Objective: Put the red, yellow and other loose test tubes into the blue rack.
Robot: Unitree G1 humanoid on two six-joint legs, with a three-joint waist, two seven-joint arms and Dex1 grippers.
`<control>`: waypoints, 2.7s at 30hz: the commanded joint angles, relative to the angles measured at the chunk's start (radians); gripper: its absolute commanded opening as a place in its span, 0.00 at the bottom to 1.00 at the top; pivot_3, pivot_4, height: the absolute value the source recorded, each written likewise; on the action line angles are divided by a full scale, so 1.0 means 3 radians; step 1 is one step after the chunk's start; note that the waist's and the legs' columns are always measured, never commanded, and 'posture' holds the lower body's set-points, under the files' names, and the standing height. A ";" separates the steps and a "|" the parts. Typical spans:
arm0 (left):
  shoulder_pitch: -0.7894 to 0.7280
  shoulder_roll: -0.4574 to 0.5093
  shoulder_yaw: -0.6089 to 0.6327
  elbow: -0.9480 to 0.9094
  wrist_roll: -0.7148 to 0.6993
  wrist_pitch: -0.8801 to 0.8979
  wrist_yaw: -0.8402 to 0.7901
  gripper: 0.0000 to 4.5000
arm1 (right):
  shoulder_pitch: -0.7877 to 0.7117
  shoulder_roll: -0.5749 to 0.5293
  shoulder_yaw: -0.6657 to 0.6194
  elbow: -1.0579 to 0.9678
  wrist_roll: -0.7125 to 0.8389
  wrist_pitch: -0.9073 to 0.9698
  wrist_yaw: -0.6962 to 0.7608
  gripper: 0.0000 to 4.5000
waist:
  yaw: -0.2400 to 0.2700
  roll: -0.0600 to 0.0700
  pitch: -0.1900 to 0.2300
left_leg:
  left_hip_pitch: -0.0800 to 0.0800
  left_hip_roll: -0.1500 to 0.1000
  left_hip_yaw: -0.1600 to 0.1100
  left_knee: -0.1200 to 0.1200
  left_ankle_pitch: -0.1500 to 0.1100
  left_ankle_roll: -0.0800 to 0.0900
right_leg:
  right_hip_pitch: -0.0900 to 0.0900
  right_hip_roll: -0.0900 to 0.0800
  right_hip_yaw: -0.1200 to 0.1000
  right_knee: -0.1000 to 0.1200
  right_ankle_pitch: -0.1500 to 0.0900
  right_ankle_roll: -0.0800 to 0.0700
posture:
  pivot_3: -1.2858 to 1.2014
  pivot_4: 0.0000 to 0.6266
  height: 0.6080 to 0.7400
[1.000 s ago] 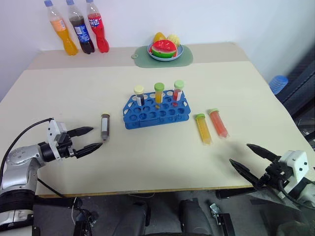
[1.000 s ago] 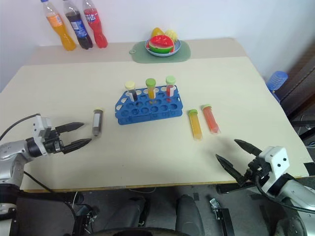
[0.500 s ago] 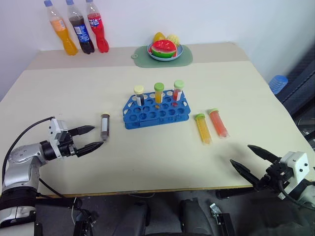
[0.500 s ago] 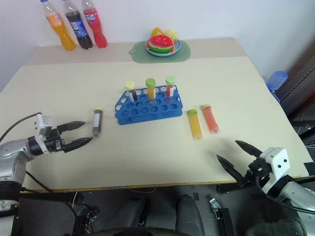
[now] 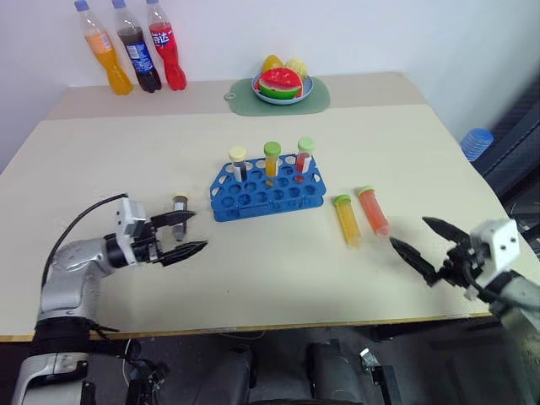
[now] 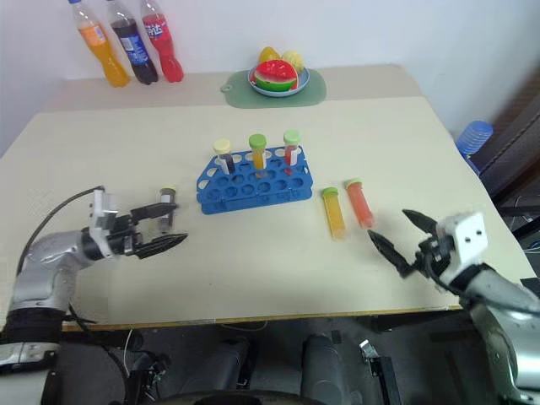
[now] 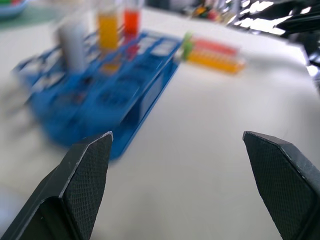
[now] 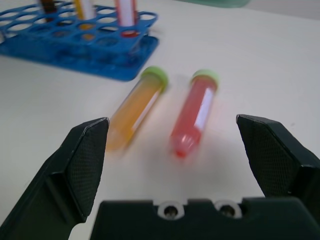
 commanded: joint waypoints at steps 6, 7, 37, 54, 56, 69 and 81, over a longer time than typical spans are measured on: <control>-0.0121 -0.0032 -0.0319 -0.0483 -0.0023 0.0145 -0.0010 0.95 | -0.1010 -0.0282 0.0412 0.0136 0.0009 0.1228 -0.0492 1.00 | 0.0000 0.0000 0.0000 | -0.0003 0.0001 0.0002 0.0000 0.0000 0.0000 | -0.0002 0.0000 0.0000 -0.0001 0.0000 0.0000 | 0.52 0.24 1.00; -0.0124 -0.0029 -0.0353 -0.0512 -0.0026 0.0182 0.0000 0.95 | -0.1115 -0.0298 0.0456 0.0194 0.0016 0.1317 -0.0491 1.00 | 0.0000 0.0000 0.0000 | -0.0003 0.0001 0.0002 0.0000 0.0000 0.0000 | -0.0003 0.0000 0.0000 -0.0002 0.0000 0.0000 | 0.52 0.24 1.00; -0.0327 -0.0232 -0.0868 -0.0712 0.0235 -0.0001 0.0152 0.97 | -0.2763 -0.0505 0.1535 0.2107 -0.0816 0.1510 0.0268 0.18 | -0.0063 0.0000 0.0001 | -0.0018 0.0000 0.0008 0.0003 0.0006 -0.0009 | -0.0018 0.0000 0.0000 -0.0006 0.0002 -0.0001 | 0.52 0.24 1.00; -0.0367 -0.0531 -0.0729 -0.0591 0.0074 0.0075 0.0501 0.97 | -0.1890 0.1593 0.0901 0.0853 -0.0388 -0.0838 -0.0247 0.18 | -0.0086 0.0002 0.0000 | -0.0037 0.0003 0.0011 0.0009 0.0013 -0.0020 | -0.0042 0.0002 0.0000 0.0008 0.0005 -0.0003 | 0.52 0.24 1.00; -0.0366 -0.0504 -0.0710 -0.0568 0.0067 0.0066 0.0490 0.97 | -0.1932 0.1745 0.1015 0.1213 -0.0633 -0.1304 -0.0292 0.18 | -0.0085 0.0002 0.0000 | -0.0037 0.0003 0.0012 0.0009 0.0013 -0.0022 | -0.0045 0.0002 0.0000 0.0013 0.0005 -0.0003 | 0.52 0.24 1.00; -0.0195 -0.0419 -0.0520 -0.0797 -0.0066 0.0239 0.0634 0.97 | -0.2299 0.2123 0.1188 0.3076 -0.1100 -0.2995 -0.0336 0.18 | -0.0124 0.0002 0.0000 | -0.0033 0.0008 0.0039 0.0006 0.0014 -0.0022 | -0.0067 -0.0002 0.0000 0.0035 0.0005 -0.0006 | 0.52 0.24 1.00; -0.0048 -0.0376 -0.0469 -0.0999 -0.0110 0.0328 0.0769 0.97 | -0.2572 0.2269 0.1131 0.3377 -0.0945 -0.3275 -0.0270 0.18 | -0.0187 0.0003 0.0000 | -0.0030 0.0010 0.0041 0.0004 0.0014 -0.0023 | -0.0067 -0.0001 0.0000 0.0037 0.0006 -0.0007 | 0.52 0.24 1.00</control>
